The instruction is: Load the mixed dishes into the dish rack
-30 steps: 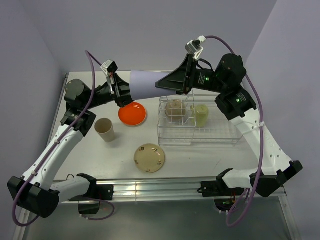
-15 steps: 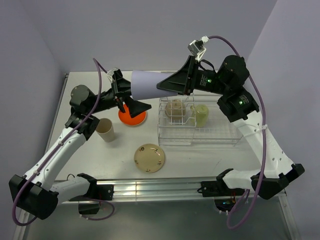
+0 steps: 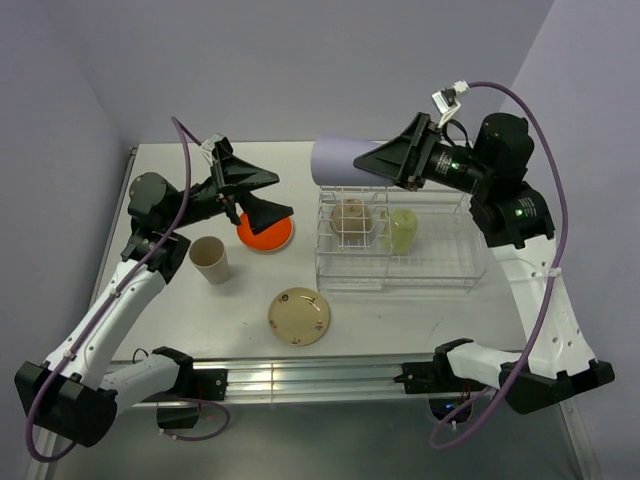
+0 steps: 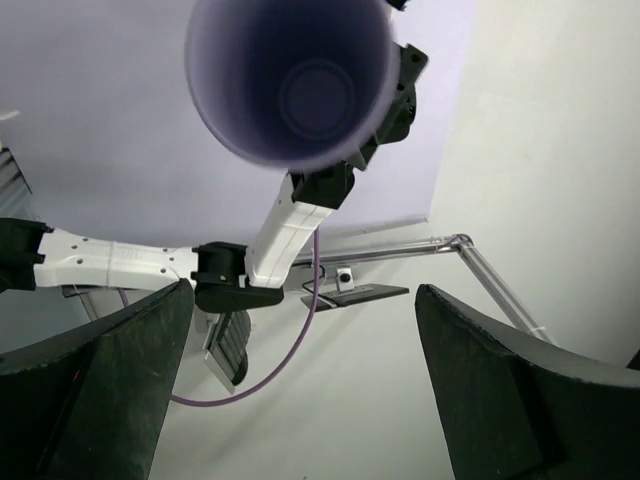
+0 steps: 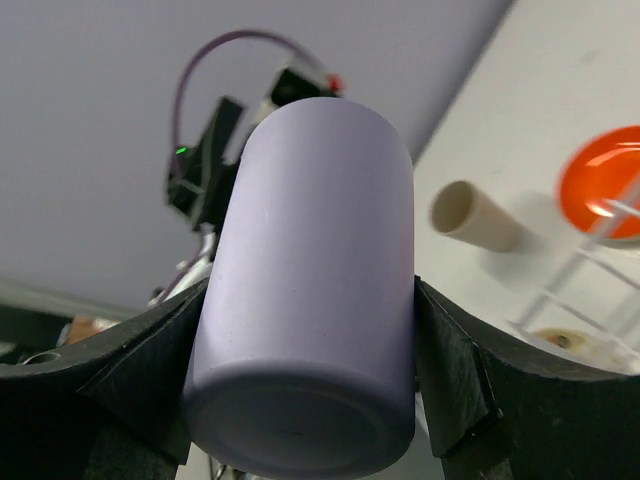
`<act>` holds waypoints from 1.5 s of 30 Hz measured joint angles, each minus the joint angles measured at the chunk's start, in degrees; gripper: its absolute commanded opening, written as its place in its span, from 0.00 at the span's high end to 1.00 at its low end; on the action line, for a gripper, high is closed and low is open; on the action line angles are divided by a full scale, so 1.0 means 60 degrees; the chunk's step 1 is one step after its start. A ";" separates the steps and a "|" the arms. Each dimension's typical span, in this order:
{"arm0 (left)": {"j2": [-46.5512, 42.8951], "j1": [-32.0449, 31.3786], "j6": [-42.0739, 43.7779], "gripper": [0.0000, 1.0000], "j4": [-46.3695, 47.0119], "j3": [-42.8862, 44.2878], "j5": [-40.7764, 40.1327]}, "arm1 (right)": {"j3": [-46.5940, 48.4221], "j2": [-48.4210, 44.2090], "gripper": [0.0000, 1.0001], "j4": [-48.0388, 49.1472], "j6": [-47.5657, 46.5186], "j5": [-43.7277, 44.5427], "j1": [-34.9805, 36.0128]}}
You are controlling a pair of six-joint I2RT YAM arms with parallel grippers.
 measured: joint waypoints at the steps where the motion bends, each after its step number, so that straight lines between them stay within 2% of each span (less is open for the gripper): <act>1: -0.0015 0.0084 0.0117 0.01 -0.0189 0.0047 0.0051 | 0.0018 -0.0055 1.00 -0.0419 -0.0215 0.0117 -0.0255; 6: -0.0015 0.0459 0.1082 0.01 -0.1676 0.0550 0.0237 | 0.0404 -0.0204 1.00 -0.2506 -0.1268 0.1067 -0.1421; 8: -0.0011 0.0586 0.1588 0.01 -0.2481 0.0882 0.0288 | 0.0903 -0.0193 1.00 -0.3563 -0.1687 0.1927 -0.1818; 13: 0.0153 0.0958 0.3566 0.01 -0.5606 0.2065 0.0251 | 0.1989 -0.0208 1.00 -0.5668 -0.2455 0.4703 -0.2178; 20: 0.0958 0.1381 0.6371 0.01 -0.9752 0.3490 -0.0667 | 0.2062 -0.0175 1.00 -0.7282 -0.2641 0.7828 -0.2193; 29: 0.1133 0.1650 0.8218 0.02 -1.2491 0.4404 -0.2106 | 0.0772 0.1249 1.00 -0.7318 -0.2623 0.9854 -0.2204; 34: 0.1111 0.1792 0.9085 0.05 -1.3850 0.4765 -0.3585 | -0.0266 0.2342 1.00 -0.6699 -0.2743 1.0389 -0.2335; 45: 0.0849 0.1807 1.0360 0.11 -1.5467 0.3351 -0.7165 | -0.0736 0.3901 1.00 -0.5235 -0.3231 1.0382 -0.3093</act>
